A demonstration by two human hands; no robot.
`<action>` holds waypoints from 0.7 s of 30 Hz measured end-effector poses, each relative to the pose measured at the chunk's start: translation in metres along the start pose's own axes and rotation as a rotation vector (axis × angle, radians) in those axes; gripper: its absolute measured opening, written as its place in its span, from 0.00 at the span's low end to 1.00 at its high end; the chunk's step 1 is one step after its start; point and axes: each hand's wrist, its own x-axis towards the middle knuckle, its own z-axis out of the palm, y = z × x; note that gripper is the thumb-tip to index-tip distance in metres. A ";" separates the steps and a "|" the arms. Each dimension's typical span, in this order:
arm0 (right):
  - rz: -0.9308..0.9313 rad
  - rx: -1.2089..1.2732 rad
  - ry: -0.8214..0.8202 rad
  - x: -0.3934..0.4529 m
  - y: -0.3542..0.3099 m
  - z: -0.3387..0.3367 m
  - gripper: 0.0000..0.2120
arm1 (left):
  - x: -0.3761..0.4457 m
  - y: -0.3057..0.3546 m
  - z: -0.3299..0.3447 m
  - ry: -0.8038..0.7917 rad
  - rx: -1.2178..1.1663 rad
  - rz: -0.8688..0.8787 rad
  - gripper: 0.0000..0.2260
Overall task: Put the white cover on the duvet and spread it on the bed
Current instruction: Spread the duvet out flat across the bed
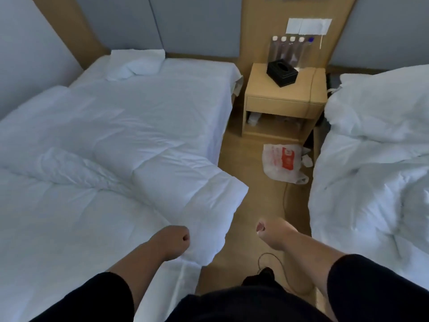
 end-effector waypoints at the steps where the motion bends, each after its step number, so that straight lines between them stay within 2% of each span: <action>1: -0.006 -0.029 -0.019 0.017 0.001 -0.017 0.10 | 0.012 0.006 -0.006 0.007 -0.024 -0.018 0.07; 5: -0.009 -0.045 -0.076 0.086 -0.004 -0.058 0.08 | 0.053 0.018 -0.017 -0.027 -0.104 -0.082 0.08; 8: 0.034 0.077 -0.154 0.137 -0.014 -0.055 0.13 | 0.084 0.011 -0.006 -0.083 -0.181 -0.167 0.05; 11: 0.155 0.410 -0.179 0.196 -0.022 -0.034 0.24 | 0.117 -0.005 0.016 -0.145 -0.205 -0.219 0.07; 14: 0.437 0.915 -0.145 0.261 -0.020 -0.017 0.37 | 0.152 -0.028 0.025 -0.173 -0.180 -0.215 0.11; 15: 0.523 1.093 -0.139 0.282 -0.019 -0.013 0.39 | 0.162 -0.033 0.024 -0.184 -0.136 -0.192 0.13; 18: 0.628 1.401 -0.155 0.325 -0.025 -0.012 0.26 | 0.174 -0.037 0.016 -0.298 -0.017 -0.138 0.15; 21: 0.694 1.405 -0.139 0.339 -0.057 -0.036 0.18 | 0.179 -0.038 0.009 -0.414 -0.036 -0.128 0.11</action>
